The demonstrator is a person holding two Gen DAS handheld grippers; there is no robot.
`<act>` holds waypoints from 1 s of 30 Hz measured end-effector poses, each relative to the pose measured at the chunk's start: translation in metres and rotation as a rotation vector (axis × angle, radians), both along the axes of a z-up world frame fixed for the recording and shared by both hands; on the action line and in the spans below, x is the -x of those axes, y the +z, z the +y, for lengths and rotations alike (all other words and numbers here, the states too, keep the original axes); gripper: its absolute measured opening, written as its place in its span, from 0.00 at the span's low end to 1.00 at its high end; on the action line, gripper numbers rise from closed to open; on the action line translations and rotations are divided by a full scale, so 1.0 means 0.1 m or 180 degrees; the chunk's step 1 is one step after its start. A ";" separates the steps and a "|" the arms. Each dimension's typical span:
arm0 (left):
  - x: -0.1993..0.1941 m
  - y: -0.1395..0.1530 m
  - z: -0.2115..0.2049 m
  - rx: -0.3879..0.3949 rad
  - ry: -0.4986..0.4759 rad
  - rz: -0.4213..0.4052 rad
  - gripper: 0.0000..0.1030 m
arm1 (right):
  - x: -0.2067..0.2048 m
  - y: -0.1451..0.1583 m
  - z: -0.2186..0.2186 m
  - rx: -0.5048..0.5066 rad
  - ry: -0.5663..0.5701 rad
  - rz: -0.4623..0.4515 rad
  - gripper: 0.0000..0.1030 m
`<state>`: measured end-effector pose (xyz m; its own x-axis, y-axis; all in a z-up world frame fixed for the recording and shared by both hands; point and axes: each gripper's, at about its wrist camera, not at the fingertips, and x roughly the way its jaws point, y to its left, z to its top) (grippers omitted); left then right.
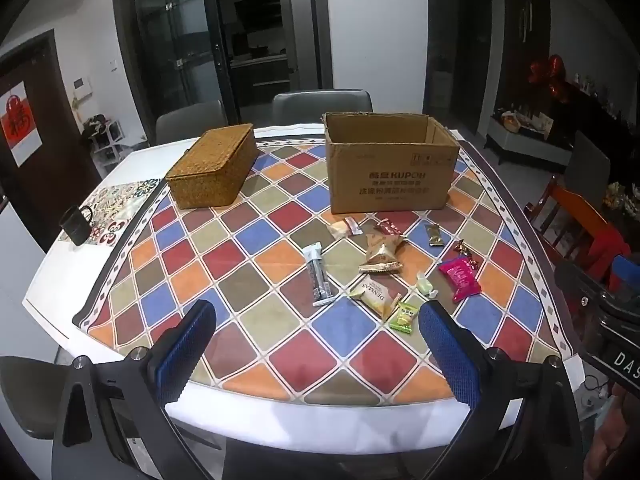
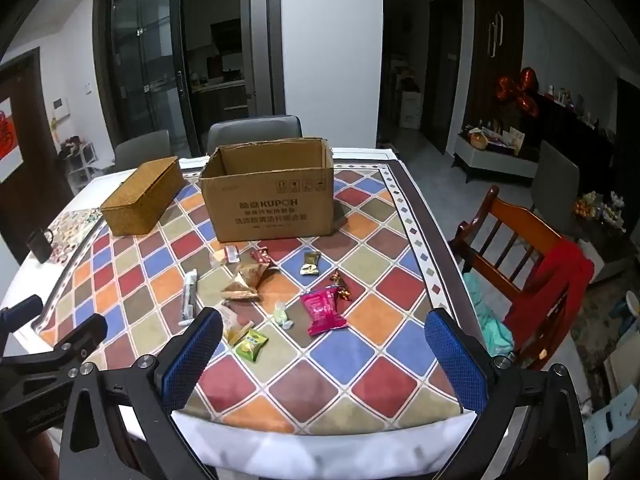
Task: Organize snacks
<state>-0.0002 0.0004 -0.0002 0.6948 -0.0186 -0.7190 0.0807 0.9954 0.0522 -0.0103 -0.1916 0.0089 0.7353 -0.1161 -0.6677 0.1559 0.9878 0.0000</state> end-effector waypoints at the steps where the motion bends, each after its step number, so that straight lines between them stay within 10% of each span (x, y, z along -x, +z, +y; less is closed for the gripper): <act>1: 0.00 0.00 0.00 0.0018 -0.0007 0.0003 1.00 | 0.00 0.00 -0.01 -0.0010 -0.0001 0.0002 1.00; 30: 0.02 0.09 -0.02 0.0006 -0.0074 -0.0034 1.00 | 0.05 0.10 -0.04 -0.0009 -0.0009 -0.0073 1.00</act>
